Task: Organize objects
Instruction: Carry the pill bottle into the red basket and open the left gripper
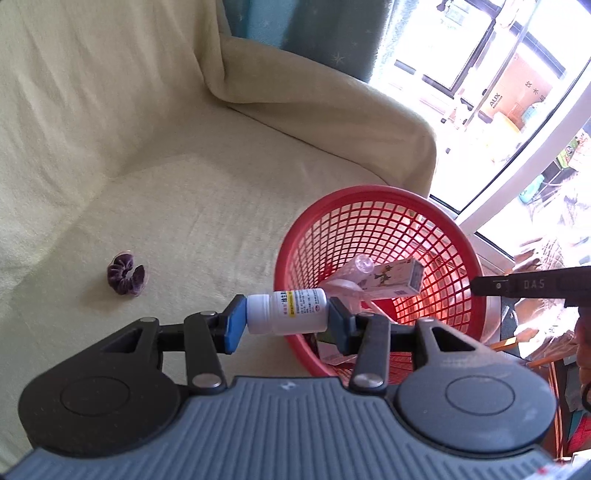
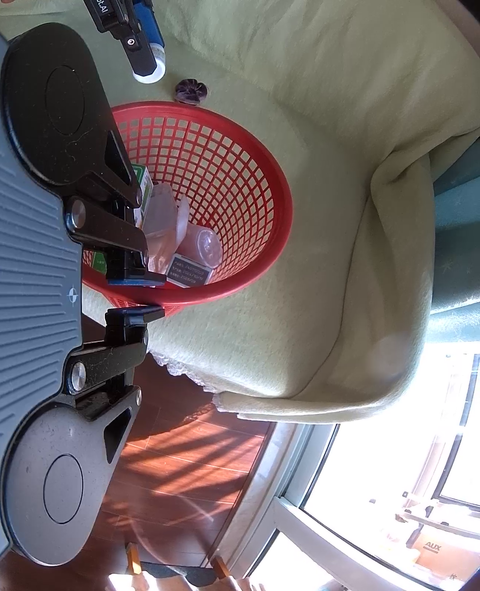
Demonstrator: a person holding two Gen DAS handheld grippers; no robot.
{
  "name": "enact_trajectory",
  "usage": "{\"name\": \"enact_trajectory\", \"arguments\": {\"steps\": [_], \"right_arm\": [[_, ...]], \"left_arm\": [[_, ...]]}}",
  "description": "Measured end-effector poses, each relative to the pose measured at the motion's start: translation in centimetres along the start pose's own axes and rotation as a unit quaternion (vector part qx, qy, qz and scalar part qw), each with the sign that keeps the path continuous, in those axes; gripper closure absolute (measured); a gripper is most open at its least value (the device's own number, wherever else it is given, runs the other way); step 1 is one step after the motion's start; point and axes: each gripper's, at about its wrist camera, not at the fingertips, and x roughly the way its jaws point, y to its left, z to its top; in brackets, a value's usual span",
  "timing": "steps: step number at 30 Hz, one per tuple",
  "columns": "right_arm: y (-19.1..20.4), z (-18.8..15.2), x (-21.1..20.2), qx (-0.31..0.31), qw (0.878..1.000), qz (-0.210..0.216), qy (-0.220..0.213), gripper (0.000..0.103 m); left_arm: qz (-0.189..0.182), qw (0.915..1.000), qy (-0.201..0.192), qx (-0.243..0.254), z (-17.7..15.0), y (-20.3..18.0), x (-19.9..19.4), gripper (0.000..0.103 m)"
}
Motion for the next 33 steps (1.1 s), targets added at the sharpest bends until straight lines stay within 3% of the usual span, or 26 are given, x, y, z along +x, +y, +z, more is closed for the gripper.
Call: {"name": "enact_trajectory", "arguments": {"steps": [12, 14, 17, 33], "right_arm": [[0.0, -0.4, -0.5, -0.001, 1.0, 0.015, 0.0, 0.095], [0.1, -0.4, -0.6, -0.002, 1.0, 0.016, 0.0, 0.095], [0.1, -0.4, -0.7, 0.0, 1.0, 0.017, 0.0, 0.095], [-0.4, -0.5, -0.8, 0.008, 1.0, 0.009, 0.003, 0.095]], "left_arm": [[-0.053, 0.9983, 0.006, 0.022, 0.7, -4.3, 1.4, 0.061], [-0.067, 0.9975, 0.007, 0.022, 0.8, -4.6, 1.4, 0.048], [-0.066, 0.9973, -0.003, 0.034, 0.8, -4.9, 1.0, 0.043], [0.018, 0.9994, 0.026, -0.015, -2.0, 1.9, -0.1, 0.043]]}}
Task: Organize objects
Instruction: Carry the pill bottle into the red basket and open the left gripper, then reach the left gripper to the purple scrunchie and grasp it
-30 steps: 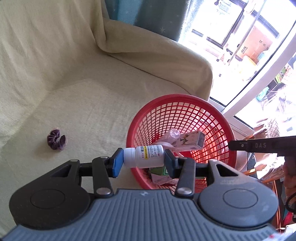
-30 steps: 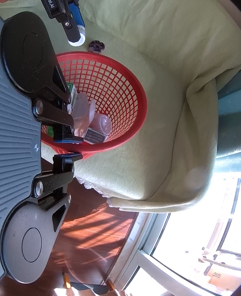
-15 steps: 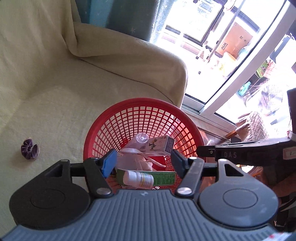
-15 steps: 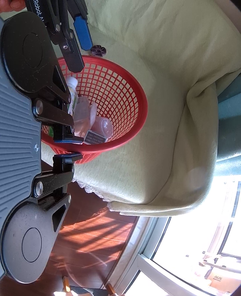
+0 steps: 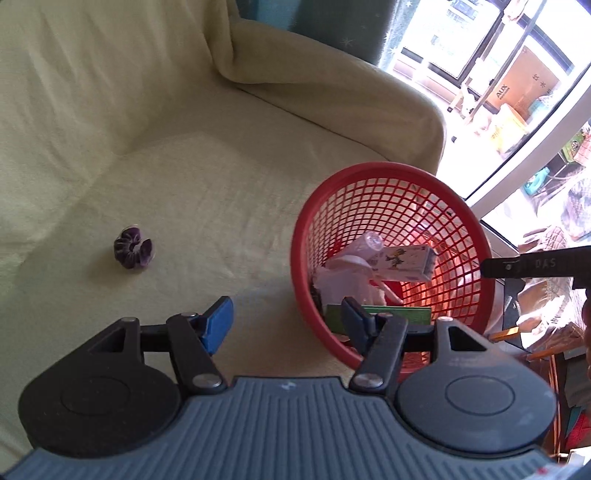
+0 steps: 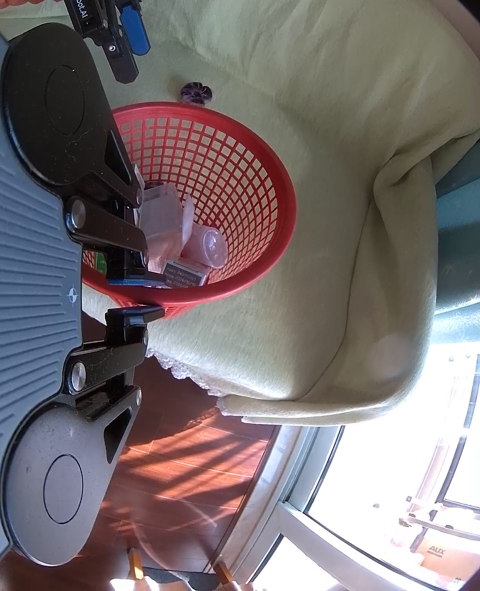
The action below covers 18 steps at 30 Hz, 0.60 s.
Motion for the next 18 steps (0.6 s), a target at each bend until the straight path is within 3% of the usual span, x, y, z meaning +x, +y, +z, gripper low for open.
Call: {"name": "enact_trajectory", "arguments": {"steps": [18], "right_arm": [[-1.3, 0.7, 0.5, 0.028, 0.999, -0.01, 0.016, 0.096]], "left_arm": [[0.111, 0.9929, 0.038, -0.021, -1.6, 7.7, 2.0, 0.043]]}}
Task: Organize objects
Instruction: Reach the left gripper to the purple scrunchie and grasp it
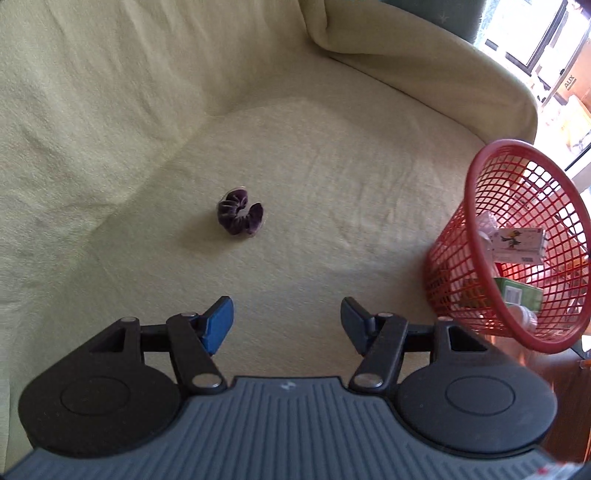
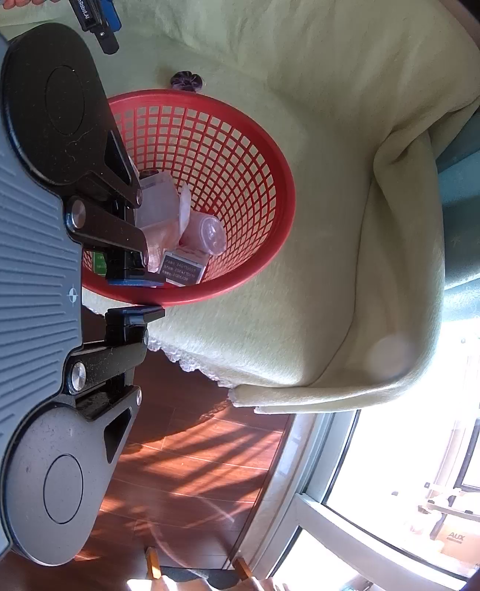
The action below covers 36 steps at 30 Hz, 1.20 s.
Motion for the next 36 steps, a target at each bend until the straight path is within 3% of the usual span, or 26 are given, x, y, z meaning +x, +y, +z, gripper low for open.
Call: {"name": "enact_trajectory", "arguments": {"steps": [17, 26, 36], "right_arm": [[0.3, 0.5, 1.3, 0.01, 1.0, -0.018, 0.01, 0.096], [-0.2, 0.6, 2.1, 0.023, 0.999, -0.038, 0.018, 0.096], [-0.7, 0.9, 2.2, 0.035, 0.998, -0.041, 0.022, 0.095]], "left_arm": [[0.027, 0.9988, 0.015, 0.037, 1.5, 2.5, 5.7, 0.043], [0.031, 0.9953, -0.016, 0.091, 2.8, 2.6, 9.8, 0.043], [0.039, 0.9901, -0.015, 0.134, 5.5, 2.7, 13.9, 0.036]]}}
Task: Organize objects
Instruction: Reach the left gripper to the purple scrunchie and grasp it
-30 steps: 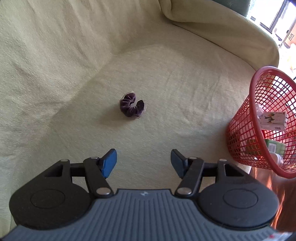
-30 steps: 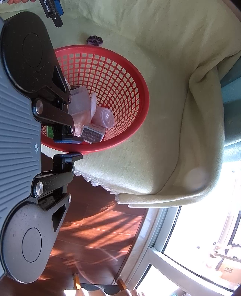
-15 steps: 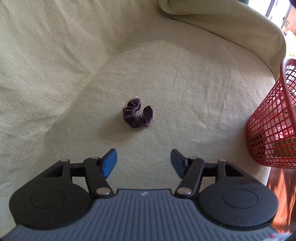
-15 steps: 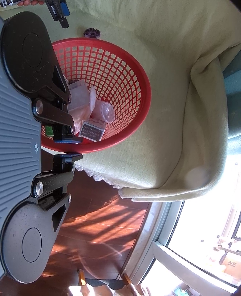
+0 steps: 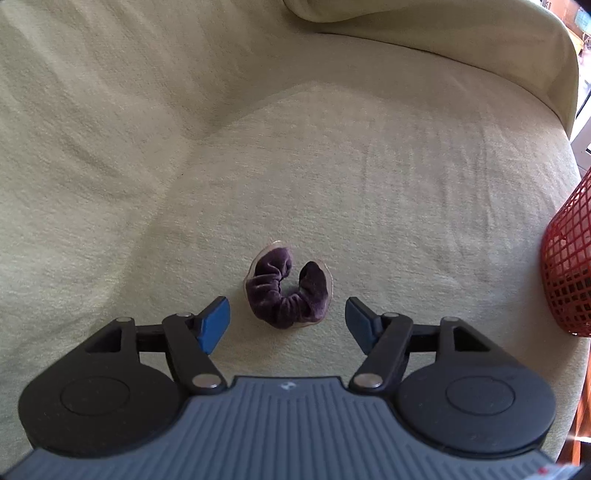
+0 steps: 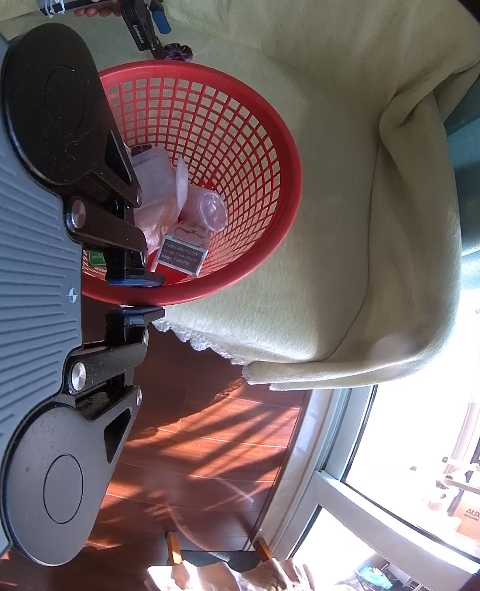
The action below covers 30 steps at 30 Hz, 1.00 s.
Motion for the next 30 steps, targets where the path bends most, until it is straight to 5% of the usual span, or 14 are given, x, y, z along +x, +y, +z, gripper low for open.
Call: {"name": "enact_trajectory", "arguments": {"steps": [11, 23, 30], "right_arm": [[-0.4, 0.2, 0.2, 0.005, 1.0, 0.003, 0.003, 0.095], [-1.0, 0.0, 0.3, 0.01, 1.0, 0.01, 0.002, 0.095], [-1.5, 0.1, 0.3, 0.015, 1.0, 0.019, 0.001, 0.095]], "left_arm": [[0.018, 0.9993, 0.02, 0.025, 0.9, -0.3, 2.9, 0.037], [0.012, 0.9991, 0.026, 0.03, 0.9, -0.6, 3.2, 0.079], [-0.008, 0.9995, 0.017, -0.027, 0.1, 0.5, 1.3, 0.087]]}}
